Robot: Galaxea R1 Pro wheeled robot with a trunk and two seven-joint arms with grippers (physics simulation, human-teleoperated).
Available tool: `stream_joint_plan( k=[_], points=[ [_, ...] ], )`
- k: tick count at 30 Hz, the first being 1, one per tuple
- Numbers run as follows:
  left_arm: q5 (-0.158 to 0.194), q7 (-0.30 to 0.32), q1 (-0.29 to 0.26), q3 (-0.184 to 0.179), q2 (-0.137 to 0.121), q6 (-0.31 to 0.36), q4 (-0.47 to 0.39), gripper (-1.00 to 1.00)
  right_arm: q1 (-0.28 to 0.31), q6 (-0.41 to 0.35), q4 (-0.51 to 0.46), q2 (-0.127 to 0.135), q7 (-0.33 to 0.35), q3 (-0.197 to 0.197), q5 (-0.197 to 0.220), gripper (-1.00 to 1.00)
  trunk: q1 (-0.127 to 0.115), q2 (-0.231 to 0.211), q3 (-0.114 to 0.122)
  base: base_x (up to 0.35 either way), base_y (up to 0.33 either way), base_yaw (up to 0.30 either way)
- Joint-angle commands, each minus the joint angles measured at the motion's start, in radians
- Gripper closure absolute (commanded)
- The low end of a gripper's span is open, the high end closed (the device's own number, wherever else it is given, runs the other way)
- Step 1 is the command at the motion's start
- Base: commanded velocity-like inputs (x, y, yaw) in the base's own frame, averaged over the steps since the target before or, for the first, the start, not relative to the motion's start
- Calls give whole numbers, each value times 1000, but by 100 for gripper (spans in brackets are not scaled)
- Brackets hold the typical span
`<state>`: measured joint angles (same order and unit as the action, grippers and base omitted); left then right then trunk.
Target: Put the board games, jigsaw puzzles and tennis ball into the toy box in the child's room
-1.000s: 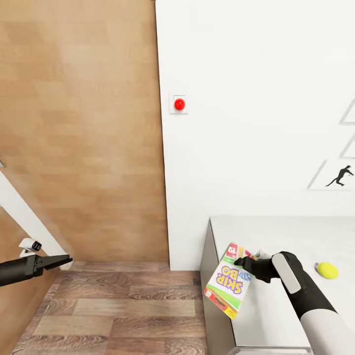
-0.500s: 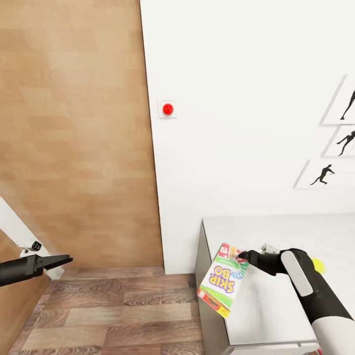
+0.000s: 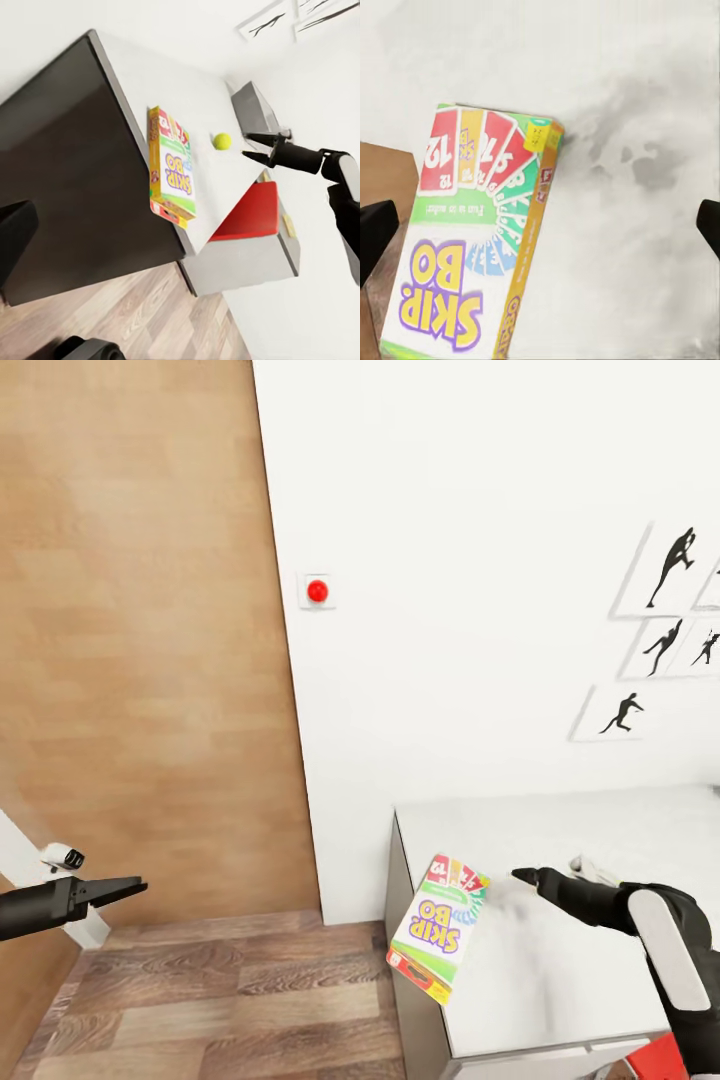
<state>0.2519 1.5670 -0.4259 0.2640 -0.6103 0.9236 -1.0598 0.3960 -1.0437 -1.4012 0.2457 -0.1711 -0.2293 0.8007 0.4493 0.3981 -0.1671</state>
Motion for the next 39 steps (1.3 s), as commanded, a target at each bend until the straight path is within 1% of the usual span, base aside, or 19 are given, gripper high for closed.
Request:
stream_joint_plan(
  k=[1,2,3,6,8,11,14,18,21,22,26,29,33,35,39],
  points=[
    [0,4,-1,0,0,11,0,-100,-20,-4,-28,1,-4,-16,29,-100,1,2,-1,0,0,-130],
    [0,4,-1,0,0,11,0,-100,-40,-4,-53,1,3,-29,49,-100,1,2,1,0,0,-132],
    [0,4,-1,0,0,11,0,-100,-82,-4,-95,2,23,-51,95,-100,1,2,2,0,0,-135],
    [0,4,-1,0,0,11,0,-100,-148,-4,-137,6,70,-79,168,-100,1,2,7,0,0,-134],
    [0,4,-1,-1,2,11,0,-100,-191,-4,-154,10,116,-94,213,-100,1,2,10,0,0,-130],
    [-1,4,-1,-1,8,11,0,-100,-250,-4,-168,13,214,-117,259,-100,1,2,14,0,0,-127],
    [-8,4,-1,-1,13,11,0,-100,-297,-4,-176,13,344,-136,283,-100,1,2,19,0,0,-119],
    [-28,4,-1,-1,18,11,0,-100,-340,-4,-180,12,553,-149,297,-100,1,2,25,0,0,-109],
    [-40,4,-2,-1,21,12,0,-100,-360,-4,-182,9,700,-153,300,-100,1,2,29,0,0,-98],
    [-40,4,-2,-1,21,12,0,-100,-360,-4,-182,9,700,-153,300,-100,1,2,30,0,0,-91],
    [-48,4,-2,0,24,12,0,-100,-373,31,-183,4,857,-154,300,-100,1,2,36,0,0,-57],
    [-52,4,-2,0,26,12,0,-100,-387,83,-183,3,949,-154,301,-100,1,2,41,0,0,-26],
    [-54,4,-2,0,28,12,1,-100,-439,164,-183,3,1052,-152,296,-100,1,2,44,0,0,-12],
    [-54,4,-2,0,28,12,1,-100,-470,209,-183,3,1090,-151,284,-100,1,2,45,0,0,-6],
    [-55,4,-3,0,33,12,0,-100,-514,284,-183,3,1140,-150,233,-100,1,2,45,0,0,-3]
  ],
)
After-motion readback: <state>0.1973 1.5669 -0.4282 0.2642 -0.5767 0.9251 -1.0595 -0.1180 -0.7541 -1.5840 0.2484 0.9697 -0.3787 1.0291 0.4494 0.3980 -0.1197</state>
